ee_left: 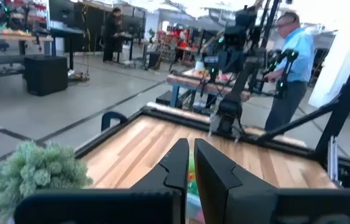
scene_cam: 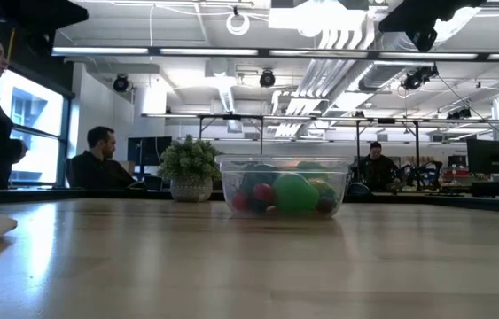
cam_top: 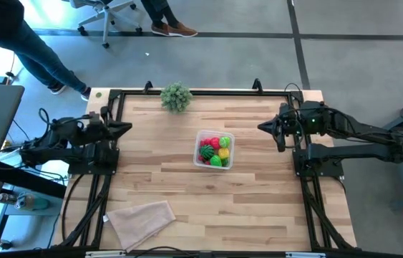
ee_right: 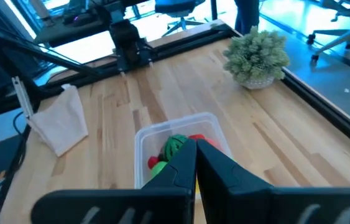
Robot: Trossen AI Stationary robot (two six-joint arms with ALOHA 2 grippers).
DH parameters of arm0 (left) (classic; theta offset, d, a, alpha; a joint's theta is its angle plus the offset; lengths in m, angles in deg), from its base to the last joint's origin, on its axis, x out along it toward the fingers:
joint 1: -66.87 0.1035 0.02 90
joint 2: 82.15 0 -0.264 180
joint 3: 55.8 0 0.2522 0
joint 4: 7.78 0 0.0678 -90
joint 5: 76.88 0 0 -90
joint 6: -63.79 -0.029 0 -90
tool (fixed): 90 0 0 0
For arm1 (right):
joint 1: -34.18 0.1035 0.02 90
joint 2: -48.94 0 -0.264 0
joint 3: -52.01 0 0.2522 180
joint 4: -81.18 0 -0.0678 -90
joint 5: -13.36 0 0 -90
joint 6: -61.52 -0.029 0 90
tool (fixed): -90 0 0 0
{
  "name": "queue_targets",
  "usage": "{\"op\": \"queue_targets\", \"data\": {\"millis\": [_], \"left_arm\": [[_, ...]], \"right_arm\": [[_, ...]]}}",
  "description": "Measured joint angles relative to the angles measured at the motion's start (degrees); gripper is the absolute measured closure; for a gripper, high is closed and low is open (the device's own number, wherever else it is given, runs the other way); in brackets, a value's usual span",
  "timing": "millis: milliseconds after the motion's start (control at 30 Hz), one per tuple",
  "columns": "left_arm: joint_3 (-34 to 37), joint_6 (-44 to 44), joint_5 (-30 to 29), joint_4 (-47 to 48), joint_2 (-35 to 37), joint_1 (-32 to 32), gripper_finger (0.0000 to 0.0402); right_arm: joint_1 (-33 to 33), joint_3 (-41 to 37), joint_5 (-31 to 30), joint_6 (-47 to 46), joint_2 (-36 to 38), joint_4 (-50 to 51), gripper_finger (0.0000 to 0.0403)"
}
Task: Pick and placing Produce into tupperware
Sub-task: Return to Home Position
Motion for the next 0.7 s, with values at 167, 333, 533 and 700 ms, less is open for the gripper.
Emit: {"op": "queue_targets", "data": {"millis": [167, 333, 533, 700], "left_arm": [[2.29, 0.0, 0.06, -0.45, 0.03, 0.0, 0.0385], [6.96, -0.21, 2.84, -4.93, 0.03, 0.0, 0.0385], [11.05, -0.7, 3.39, -8.1, 0.03, -0.02, 0.0385], [13.21, -0.81, 3.39, -9.78, 0.03, -0.02, 0.0385]], "right_arm": [[0.02, 0.0, 2.3, 0.0, -0.04, -1.18, 0.0401], [0.02, 0.01, 8.39, 1.73, -0.05, -4.66, 0.0401], [0.02, 0.02, 13.0, 4.48, -0.09, -9.33, 0.0401], [0.02, 0.0, 18.66, 7.42, -0.05, -25.04, 0.0401]]}}
